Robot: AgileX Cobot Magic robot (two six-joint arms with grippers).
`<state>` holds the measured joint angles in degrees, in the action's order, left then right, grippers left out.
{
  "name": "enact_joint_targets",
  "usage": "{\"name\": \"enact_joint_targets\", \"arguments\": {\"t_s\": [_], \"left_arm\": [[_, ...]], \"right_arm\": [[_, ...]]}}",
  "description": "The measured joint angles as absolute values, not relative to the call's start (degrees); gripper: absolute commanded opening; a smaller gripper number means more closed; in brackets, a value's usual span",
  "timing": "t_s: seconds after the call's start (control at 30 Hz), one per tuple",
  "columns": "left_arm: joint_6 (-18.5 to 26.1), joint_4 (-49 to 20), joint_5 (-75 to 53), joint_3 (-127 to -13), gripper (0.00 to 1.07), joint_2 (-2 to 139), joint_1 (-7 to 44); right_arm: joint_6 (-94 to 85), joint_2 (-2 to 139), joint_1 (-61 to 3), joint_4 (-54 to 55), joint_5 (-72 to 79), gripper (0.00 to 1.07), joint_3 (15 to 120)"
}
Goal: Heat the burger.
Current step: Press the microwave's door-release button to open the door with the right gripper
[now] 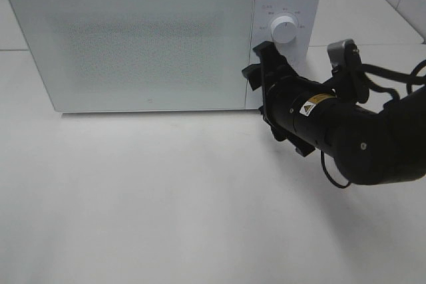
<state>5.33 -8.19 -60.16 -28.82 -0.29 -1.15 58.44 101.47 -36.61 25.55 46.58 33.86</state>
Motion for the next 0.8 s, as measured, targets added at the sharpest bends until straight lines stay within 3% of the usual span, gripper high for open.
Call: {"name": "enact_joint_targets", "arguments": {"t_s": [0.47,0.8], "left_arm": [[5.3,-8.2,-60.2,-28.8,1.00,-0.3,-1.1],[5.3,-8.2,-60.2,-28.8,1.00,-0.3,-1.1]], "right_arm": [[20.3,91.6,-31.9,13.5,0.3,0.70,41.9],[15.4,80.2,-31.9,2.8,-19.7,0.77,42.6]]}}
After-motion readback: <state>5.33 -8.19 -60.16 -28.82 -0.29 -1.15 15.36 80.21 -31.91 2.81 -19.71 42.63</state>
